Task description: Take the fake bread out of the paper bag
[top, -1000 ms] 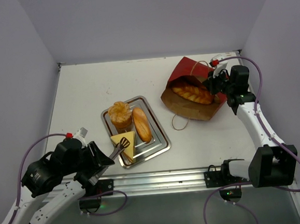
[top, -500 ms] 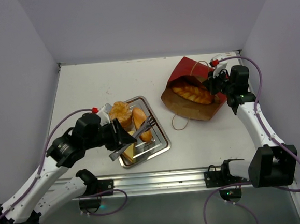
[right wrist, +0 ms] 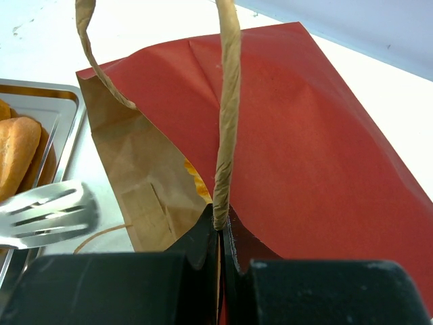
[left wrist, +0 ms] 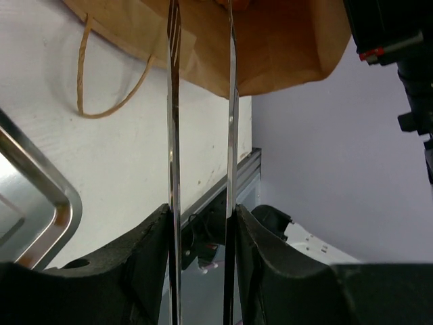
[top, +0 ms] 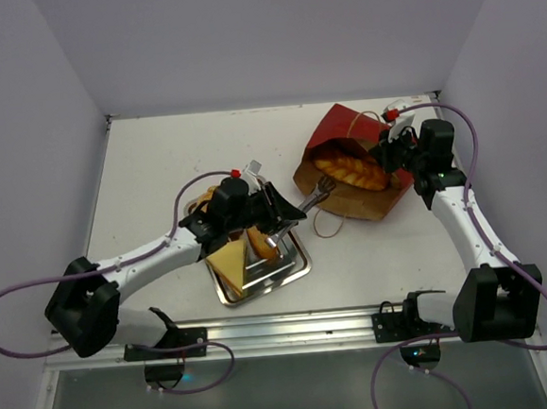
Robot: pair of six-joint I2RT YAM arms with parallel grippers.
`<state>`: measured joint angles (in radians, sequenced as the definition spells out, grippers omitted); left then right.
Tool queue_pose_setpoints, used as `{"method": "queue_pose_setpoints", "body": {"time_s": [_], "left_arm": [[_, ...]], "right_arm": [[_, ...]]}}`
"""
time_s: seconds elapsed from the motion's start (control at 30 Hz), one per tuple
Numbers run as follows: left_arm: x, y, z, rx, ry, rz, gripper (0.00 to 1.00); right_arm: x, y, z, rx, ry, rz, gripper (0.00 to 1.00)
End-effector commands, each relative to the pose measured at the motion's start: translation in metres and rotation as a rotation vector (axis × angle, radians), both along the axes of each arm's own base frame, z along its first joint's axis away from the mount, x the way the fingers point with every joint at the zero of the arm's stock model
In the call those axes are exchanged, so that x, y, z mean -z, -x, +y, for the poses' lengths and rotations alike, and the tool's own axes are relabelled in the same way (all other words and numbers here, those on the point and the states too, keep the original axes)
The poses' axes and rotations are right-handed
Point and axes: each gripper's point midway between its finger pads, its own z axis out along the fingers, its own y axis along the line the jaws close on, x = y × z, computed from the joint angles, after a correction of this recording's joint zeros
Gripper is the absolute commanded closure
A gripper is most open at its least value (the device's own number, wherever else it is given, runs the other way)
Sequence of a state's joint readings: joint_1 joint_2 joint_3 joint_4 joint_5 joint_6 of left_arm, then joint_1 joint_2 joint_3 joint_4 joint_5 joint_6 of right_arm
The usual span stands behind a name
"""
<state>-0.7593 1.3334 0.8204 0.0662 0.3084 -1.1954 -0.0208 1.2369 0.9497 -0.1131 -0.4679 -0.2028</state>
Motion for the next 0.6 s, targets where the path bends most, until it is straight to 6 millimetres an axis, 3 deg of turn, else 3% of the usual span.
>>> {"method": "queue_pose_setpoints", "body": {"time_s": [0.0, 0.27, 0.43, 0.57], "left_arm": [[-0.038, -0.030, -0.032, -0.061, 0.176, -0.098, 0.56], [0.014, -0.052, -0.068, -0.085, 0.161, -0.001, 0.56], [0.022, -0.064, -0.080, -0.092, 0.168, 0.009, 0.56], [0.041, -0.069, -0.086, -0.099, 0.162, 0.048, 0.56]], "right_arm": [[-0.007, -0.001, 0.003, -0.019, -0.012, -0.016, 1.00], [-0.007, -0.001, 0.004, -0.030, -0.013, -0.018, 1.00], [-0.008, 0.000, 0.006, -0.038, -0.018, -0.017, 1.00], [-0.009, 0.001, 0.006, -0.041, -0.021, -0.021, 1.00]]}}
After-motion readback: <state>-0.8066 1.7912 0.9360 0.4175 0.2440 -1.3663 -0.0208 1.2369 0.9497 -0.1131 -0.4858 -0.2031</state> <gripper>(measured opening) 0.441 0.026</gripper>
